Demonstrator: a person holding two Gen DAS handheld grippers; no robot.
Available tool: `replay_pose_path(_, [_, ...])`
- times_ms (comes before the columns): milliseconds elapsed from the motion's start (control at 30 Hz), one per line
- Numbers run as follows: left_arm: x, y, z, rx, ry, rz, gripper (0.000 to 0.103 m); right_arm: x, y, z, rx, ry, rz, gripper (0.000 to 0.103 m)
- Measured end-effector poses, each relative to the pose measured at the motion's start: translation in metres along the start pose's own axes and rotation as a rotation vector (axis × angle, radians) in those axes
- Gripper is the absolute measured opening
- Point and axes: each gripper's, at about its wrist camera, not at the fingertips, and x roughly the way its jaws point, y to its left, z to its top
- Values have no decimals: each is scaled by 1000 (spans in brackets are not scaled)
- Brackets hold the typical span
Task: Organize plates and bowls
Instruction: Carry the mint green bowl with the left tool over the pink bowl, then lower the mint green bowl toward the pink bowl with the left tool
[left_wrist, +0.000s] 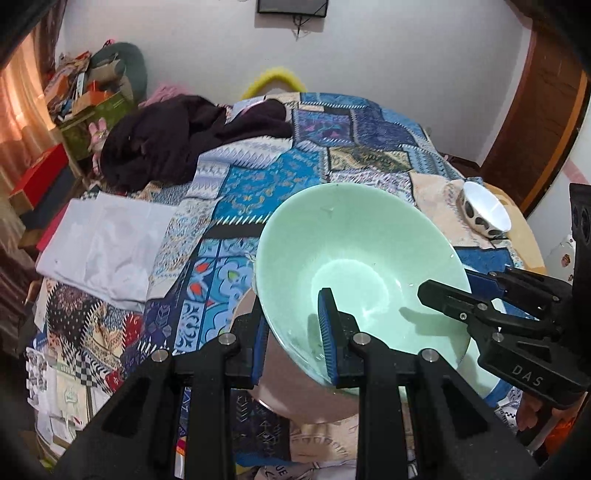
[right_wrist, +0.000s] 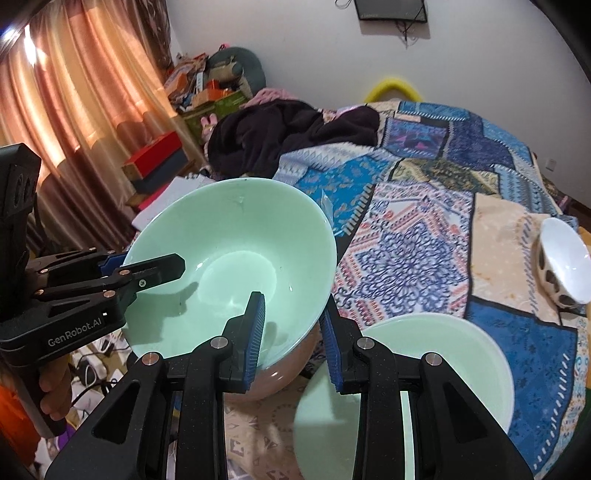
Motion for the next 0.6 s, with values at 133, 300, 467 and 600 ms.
replay_pose_path(133, [11,9,-8,-13,29,-1,25,11,4,-4,-3,33,4,28])
replay_pose_path(300, [24,15,-17,-27,65,-4,25,22,7,-10,-4,75,6,27])
replay_pose_path(467, [34,19,-26,-29,94,-4,25,30,9,-16,-2,107,16,27])
replay_pose_path(600, [41,22,-31,-33,115,0,25,35,11,-19,-10,129,21,27])
